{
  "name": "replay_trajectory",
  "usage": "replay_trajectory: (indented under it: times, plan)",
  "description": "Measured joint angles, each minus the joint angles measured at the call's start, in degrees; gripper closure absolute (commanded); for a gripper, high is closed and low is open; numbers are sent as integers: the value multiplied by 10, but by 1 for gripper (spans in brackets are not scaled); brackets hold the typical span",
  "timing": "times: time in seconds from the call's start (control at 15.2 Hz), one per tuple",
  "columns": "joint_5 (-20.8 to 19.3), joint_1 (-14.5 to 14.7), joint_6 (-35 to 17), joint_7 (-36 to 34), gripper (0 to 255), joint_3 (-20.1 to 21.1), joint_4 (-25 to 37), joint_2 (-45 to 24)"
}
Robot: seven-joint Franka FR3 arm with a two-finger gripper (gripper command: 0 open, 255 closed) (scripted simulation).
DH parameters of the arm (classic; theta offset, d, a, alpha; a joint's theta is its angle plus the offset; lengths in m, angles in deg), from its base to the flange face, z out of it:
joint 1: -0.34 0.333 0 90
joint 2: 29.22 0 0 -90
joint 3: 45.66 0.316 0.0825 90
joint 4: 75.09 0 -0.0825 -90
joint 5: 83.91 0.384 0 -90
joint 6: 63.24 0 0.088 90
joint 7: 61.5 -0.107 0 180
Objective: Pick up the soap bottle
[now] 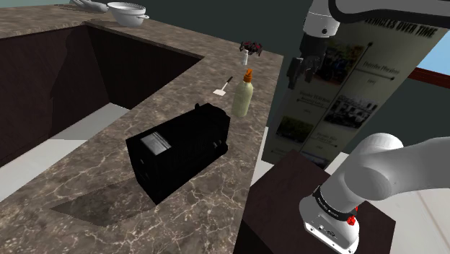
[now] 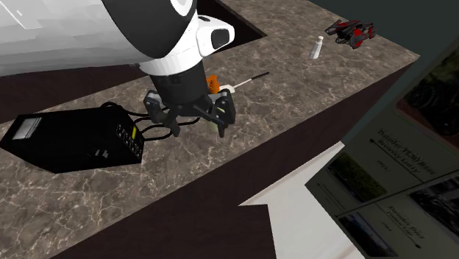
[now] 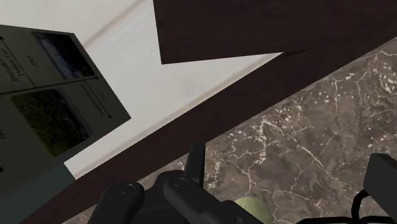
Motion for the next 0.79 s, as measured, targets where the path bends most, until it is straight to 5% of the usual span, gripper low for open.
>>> replay_trajectory:
  times: [0.79]
  plan:
    - [23, 5, -137, 6, 0, -27, 100, -196]
